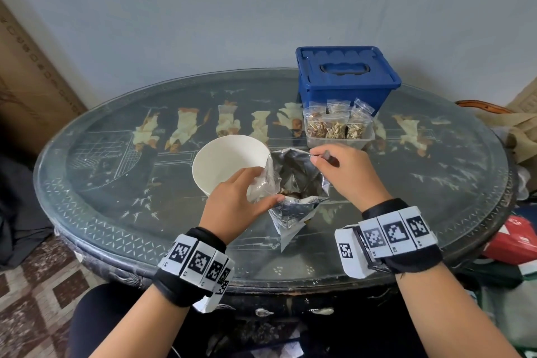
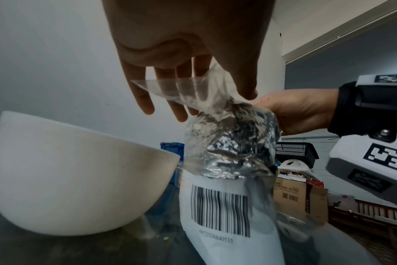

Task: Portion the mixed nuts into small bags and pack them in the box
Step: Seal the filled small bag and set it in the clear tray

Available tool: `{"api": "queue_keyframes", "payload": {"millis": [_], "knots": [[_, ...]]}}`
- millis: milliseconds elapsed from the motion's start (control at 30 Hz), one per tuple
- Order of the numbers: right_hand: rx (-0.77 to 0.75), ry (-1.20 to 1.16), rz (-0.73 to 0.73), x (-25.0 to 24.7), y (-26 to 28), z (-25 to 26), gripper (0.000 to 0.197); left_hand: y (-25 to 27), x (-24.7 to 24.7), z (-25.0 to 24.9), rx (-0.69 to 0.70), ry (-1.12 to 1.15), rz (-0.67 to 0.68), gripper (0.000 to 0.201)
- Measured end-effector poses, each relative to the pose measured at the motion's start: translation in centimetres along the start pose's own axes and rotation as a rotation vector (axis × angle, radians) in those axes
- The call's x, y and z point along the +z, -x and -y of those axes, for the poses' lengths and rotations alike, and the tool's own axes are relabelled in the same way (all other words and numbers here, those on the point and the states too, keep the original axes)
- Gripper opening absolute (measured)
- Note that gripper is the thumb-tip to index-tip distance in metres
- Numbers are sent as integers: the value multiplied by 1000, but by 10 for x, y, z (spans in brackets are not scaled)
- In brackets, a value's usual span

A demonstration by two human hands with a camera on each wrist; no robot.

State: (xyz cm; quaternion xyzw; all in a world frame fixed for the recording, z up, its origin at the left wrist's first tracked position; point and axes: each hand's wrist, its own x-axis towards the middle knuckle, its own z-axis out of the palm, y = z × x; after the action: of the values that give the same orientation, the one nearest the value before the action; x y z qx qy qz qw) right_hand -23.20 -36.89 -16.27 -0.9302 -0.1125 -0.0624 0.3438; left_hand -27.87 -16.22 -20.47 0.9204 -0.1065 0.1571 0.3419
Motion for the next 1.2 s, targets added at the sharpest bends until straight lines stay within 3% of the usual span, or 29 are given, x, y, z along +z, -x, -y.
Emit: {"api": "queue_keyframes", "payload": {"millis": [167, 267, 333, 500, 900, 1200], "knots": [[-78, -80, -124, 2, 3, 2, 19, 2, 1, 1, -23, 22, 0, 75], [-215, -92, -198, 0, 5, 3, 15, 2, 2, 0, -28, 40, 0, 75], [-296, -76, -185, 3, 6, 0, 15, 2, 2, 0, -35, 47, 0, 76], [-322, -35, -131, 17, 9, -5, 18, 2, 3, 1, -56, 44, 18, 78], [-179, -3, -58, 26, 9, -1, 27, 1, 5, -1, -14, 35, 7, 79], [61, -139, -24, 21, -2, 3, 31, 2, 5, 1, -26, 24, -2, 64]]}}
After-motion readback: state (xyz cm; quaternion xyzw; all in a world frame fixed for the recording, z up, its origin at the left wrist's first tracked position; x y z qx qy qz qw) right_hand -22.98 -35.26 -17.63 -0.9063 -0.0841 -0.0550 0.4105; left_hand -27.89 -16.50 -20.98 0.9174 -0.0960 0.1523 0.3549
